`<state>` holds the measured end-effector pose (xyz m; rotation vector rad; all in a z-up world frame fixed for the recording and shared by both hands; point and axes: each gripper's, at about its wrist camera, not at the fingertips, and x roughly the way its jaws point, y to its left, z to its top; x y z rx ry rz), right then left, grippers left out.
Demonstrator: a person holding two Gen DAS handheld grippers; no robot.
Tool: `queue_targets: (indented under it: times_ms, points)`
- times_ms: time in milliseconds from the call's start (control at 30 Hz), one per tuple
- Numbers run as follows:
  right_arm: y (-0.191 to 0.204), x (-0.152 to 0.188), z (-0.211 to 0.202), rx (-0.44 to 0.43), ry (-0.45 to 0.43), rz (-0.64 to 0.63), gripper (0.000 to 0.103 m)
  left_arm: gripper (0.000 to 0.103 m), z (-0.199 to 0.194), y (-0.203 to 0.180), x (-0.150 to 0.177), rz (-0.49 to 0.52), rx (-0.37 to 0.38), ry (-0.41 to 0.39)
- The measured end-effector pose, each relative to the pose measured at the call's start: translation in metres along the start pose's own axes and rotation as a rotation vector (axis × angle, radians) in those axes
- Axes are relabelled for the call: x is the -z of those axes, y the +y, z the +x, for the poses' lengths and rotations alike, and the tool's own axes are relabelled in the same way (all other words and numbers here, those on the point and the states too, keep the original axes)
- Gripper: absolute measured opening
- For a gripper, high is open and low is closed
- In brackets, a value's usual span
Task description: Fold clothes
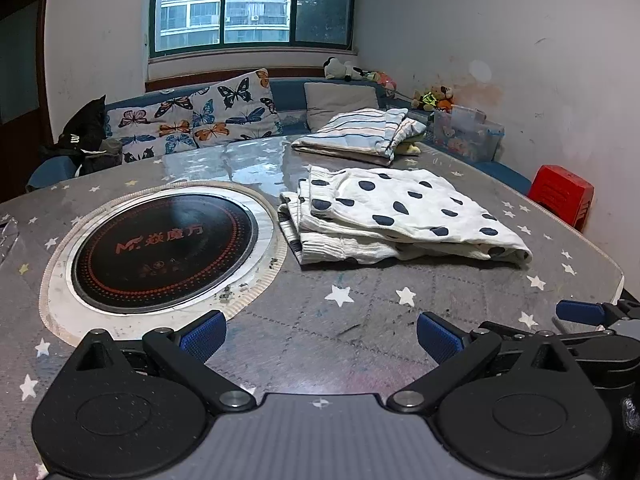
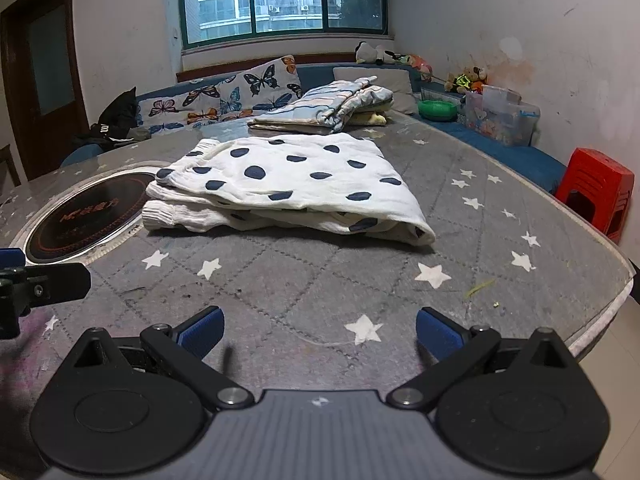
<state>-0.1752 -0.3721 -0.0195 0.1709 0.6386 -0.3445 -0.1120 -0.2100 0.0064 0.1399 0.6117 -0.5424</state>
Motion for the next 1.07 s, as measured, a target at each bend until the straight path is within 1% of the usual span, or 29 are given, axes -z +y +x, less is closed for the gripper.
queue_targets:
  times_ms: [133, 567, 733, 1067]
  points:
    - [0.001, -0.001, -0.007, -0.015, -0.012, 0.003, 0.103, 0.103, -0.007, -0.004, 0.001, 0.009, -0.003, -0.015]
    - [0.002, -0.004, -0.014, -0.023, -0.026, 0.005, 0.103, 0.103, -0.022, -0.014, -0.004, 0.033, 0.0, -0.057]
    - [0.004, -0.005, -0.014, -0.027, -0.028, -0.001, 0.103, 0.103, -0.025, -0.018, -0.006, 0.038, 0.007, -0.063]
    - [0.005, -0.005, -0.006, -0.035, -0.013, -0.003, 0.103, 0.103, -0.018, -0.017, -0.01, 0.031, -0.007, -0.058]
